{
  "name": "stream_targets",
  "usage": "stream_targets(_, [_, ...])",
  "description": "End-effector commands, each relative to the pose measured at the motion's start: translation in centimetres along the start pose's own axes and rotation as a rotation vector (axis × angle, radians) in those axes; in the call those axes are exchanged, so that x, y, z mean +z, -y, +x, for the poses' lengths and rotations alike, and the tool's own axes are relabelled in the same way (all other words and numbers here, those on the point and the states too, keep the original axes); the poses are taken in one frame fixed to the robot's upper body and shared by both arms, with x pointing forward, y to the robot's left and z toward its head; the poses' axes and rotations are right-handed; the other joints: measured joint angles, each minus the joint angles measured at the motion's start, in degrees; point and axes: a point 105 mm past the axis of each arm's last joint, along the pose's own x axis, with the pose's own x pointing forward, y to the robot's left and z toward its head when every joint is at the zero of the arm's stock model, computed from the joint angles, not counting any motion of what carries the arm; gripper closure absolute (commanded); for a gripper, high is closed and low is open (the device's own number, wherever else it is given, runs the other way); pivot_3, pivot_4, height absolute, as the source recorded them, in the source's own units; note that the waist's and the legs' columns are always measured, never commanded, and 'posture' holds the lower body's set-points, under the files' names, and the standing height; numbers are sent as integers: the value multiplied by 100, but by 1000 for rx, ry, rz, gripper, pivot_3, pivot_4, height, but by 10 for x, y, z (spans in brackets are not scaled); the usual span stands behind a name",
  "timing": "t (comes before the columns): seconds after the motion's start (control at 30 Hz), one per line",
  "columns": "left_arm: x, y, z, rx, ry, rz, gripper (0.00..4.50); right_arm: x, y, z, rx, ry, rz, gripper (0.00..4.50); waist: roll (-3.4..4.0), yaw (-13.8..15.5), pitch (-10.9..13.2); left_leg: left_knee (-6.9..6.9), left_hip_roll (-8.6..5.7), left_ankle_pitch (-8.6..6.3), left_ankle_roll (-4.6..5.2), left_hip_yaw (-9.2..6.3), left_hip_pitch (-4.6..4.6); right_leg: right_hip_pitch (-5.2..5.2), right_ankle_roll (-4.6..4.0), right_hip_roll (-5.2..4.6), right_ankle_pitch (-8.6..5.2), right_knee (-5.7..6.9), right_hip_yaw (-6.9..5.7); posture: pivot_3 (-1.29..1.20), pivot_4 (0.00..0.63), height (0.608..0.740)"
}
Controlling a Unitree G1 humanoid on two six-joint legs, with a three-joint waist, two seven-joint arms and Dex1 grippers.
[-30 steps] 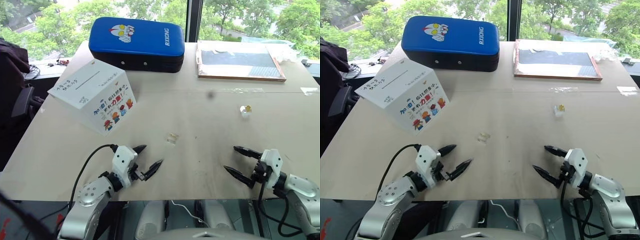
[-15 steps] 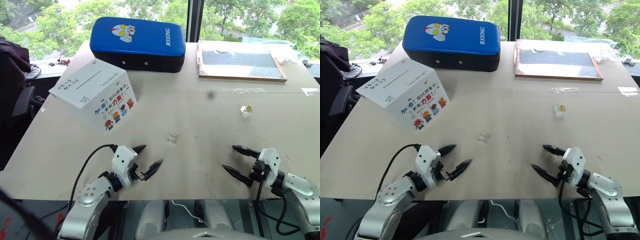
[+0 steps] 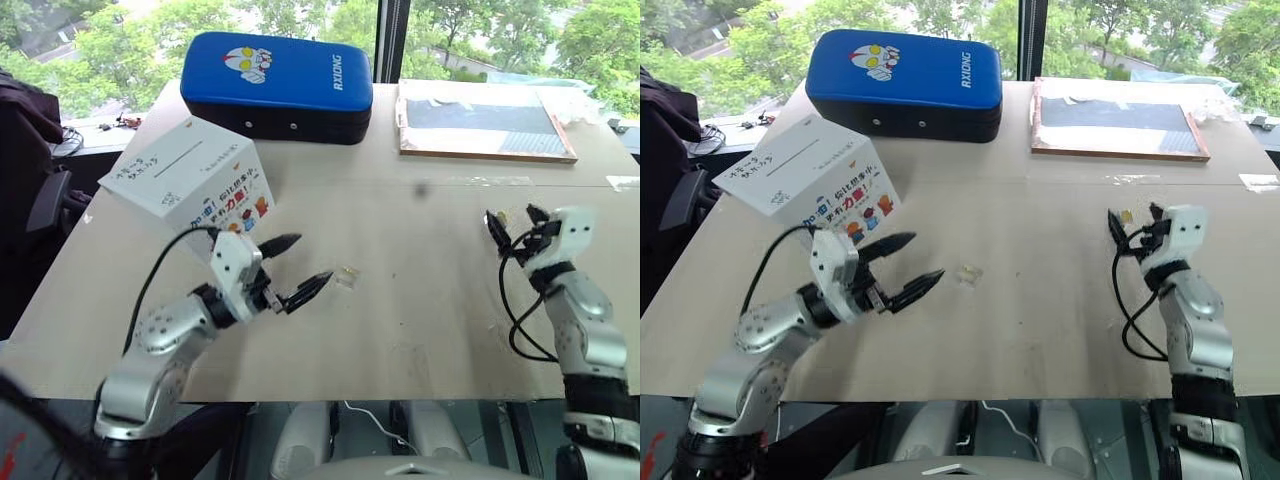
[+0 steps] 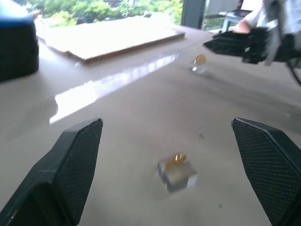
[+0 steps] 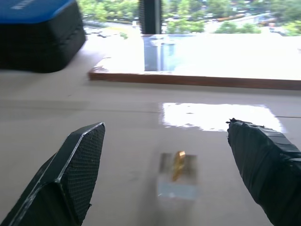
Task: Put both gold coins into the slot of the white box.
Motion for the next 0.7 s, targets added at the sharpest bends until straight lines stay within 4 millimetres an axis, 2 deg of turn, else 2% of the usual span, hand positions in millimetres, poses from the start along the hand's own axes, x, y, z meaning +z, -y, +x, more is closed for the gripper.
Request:
stream_targets(0.03, [22,11,6,-104,23,43,0,0,11,9,-60,-15,-1,279,-1,-7,1,-2,0,0,1,0,-1,-1,1,1,0,-1,-1,0,150,740])
stream_targets(0.1, [23,14,7,-138,-5,65,0,-3,8,13,-46,-35,-5,745,3,-27,3,-3,1,-1,1,0,-1,-2,1,6,0,-1,-2,0,150,740])
stream_targets(0.13, [22,15,7,-151,-23,73,0,-5,4,13,-27,-45,-11,1235,3,-45,3,-5,1,-1,1,1,-1,-2,1,7,0,-2,-2,0,150,740])
stream_targets(0.3, [26,13,8,-153,-39,89,0,-13,-3,13,20,-78,-31,1235,4,-129,4,-8,1,-1,2,2,1,-2,3,7,0,-1,0,0,150,740])
stream_targets(0.57, [21,12,9,-144,-69,91,0,-14,-8,13,47,-81,-28,1235,4,-141,4,-7,2,-1,2,3,3,-2,5,10,0,0,2,0,150,740])
stream_targets(0.67, [20,13,8,-143,-77,96,0,-15,-9,13,57,-87,-29,1997,4,-140,4,-7,2,-1,2,3,3,-2,4,11,0,0,2,0,150,740])
stream_targets(0.7, [20,12,9,-141,-77,97,0,-16,-10,13,67,-96,-22,2490,4,-140,4,-7,2,-1,2,3,3,-2,4,11,0,0,2,0,150,740])
